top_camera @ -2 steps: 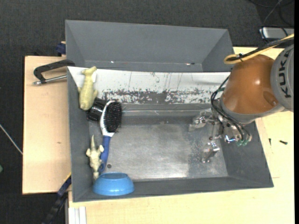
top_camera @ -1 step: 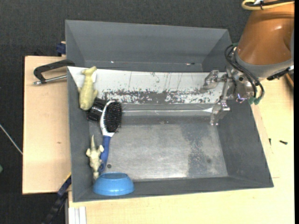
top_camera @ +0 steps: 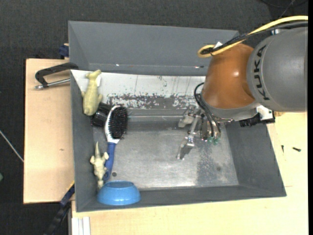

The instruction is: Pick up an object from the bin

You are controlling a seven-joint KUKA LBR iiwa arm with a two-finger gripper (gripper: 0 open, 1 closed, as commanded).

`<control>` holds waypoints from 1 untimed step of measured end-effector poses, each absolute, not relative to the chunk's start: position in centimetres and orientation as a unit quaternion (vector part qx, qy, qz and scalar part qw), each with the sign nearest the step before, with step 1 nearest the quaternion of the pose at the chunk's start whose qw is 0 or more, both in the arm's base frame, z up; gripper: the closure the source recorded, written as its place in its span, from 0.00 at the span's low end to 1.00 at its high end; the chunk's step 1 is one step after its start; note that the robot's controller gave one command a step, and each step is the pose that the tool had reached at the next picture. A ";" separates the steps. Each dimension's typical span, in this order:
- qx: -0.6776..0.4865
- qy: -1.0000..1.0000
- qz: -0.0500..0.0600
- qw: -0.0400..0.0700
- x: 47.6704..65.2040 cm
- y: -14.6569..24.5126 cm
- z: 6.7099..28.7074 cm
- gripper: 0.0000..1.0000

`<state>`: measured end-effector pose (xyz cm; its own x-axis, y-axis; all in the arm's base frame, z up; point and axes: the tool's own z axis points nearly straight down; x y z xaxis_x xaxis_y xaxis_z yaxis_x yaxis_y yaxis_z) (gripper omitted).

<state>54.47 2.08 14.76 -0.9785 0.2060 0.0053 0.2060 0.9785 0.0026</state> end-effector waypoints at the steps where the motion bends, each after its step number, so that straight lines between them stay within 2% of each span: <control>1: -0.076 -0.997 -0.003 -0.006 59.0 8.8 16.8 0.00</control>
Offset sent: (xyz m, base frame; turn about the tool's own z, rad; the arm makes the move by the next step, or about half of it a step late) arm 0.0429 0.0608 0.0181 -0.0469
